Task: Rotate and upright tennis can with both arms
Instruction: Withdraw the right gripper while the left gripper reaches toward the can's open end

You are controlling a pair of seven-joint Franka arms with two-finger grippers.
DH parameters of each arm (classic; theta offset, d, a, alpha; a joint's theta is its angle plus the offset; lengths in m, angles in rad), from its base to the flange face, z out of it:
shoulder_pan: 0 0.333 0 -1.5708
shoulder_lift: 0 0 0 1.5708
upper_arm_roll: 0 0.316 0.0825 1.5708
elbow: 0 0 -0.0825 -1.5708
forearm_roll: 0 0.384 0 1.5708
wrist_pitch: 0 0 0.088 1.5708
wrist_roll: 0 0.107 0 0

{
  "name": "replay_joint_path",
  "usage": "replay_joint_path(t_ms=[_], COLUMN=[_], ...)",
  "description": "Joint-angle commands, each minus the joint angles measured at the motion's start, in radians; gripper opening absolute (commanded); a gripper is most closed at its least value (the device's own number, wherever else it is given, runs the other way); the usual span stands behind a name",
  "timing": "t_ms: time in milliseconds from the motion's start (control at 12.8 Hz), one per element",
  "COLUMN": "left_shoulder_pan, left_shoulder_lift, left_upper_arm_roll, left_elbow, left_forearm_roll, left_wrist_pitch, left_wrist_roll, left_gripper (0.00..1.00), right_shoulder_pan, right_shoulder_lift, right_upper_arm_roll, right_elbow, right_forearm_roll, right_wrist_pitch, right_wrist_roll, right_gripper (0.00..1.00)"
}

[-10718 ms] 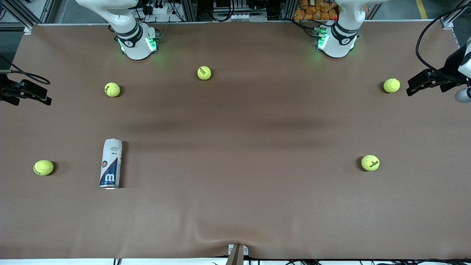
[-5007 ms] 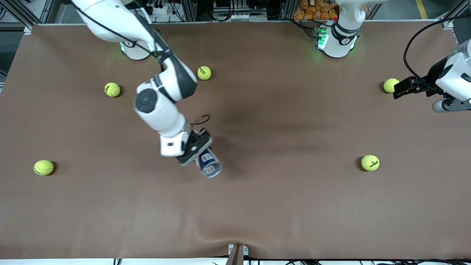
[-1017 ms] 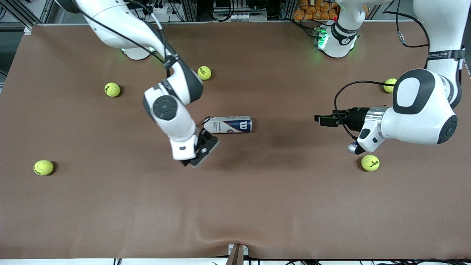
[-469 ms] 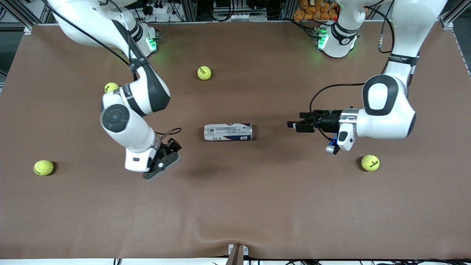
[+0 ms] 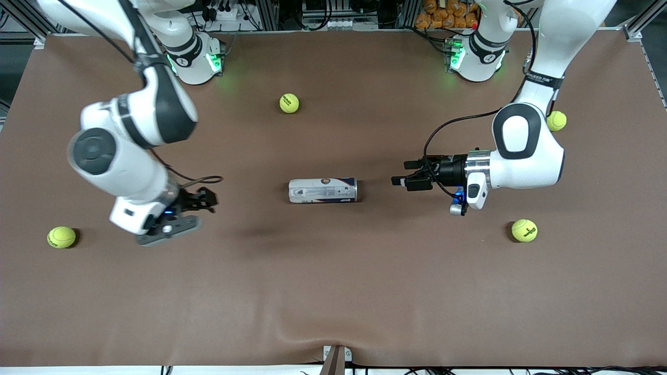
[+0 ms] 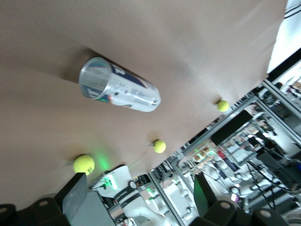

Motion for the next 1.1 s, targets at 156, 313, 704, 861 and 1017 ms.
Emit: replay_joint_path(t_ms=[156, 313, 704, 861, 1017], left_shoulder_pan=[0.008, 0.007, 0.013, 0.013, 0.013], left_shoulder_lift=[0.008, 0.024, 0.043, 0.044, 0.067], left_upper_arm_roll=[-0.004, -0.004, -0.004, -0.004, -0.004], left_elbow=[-0.024, -0.026, -0.047, -0.072, -0.077], left_forearm_roll=[-0.057, -0.104, -0.164, -0.215, -0.215], left_wrist_pitch=[0.014, 0.013, 0.005, 0.002, -0.003], left_wrist_roll=[0.041, 0.101, 0.199, 0.227, 0.264], left_gripper=[1.0, 1.0, 1.0, 1.0, 1.0], right_shoulder_pan=[-0.066, -0.07, -0.057, -0.069, -0.084], right_shoulder_lift=[-0.165, -0.222, -0.299, -0.328, -0.373], right_upper_arm_roll=[-0.002, -0.033, -0.198, -0.205, -0.2], right_elbow=[-0.036, -0.037, -0.034, -0.033, -0.034], right_forearm_roll=[0.02, 0.02, 0.113, 0.112, 0.112], right_wrist_pitch=[-0.186, -0.24, -0.34, -0.392, -0.436], right_wrist_roll=[0.101, 0.1, -0.024, -0.027, -0.009], right_gripper=[1.0, 1.0, 1.0, 1.0, 1.0])
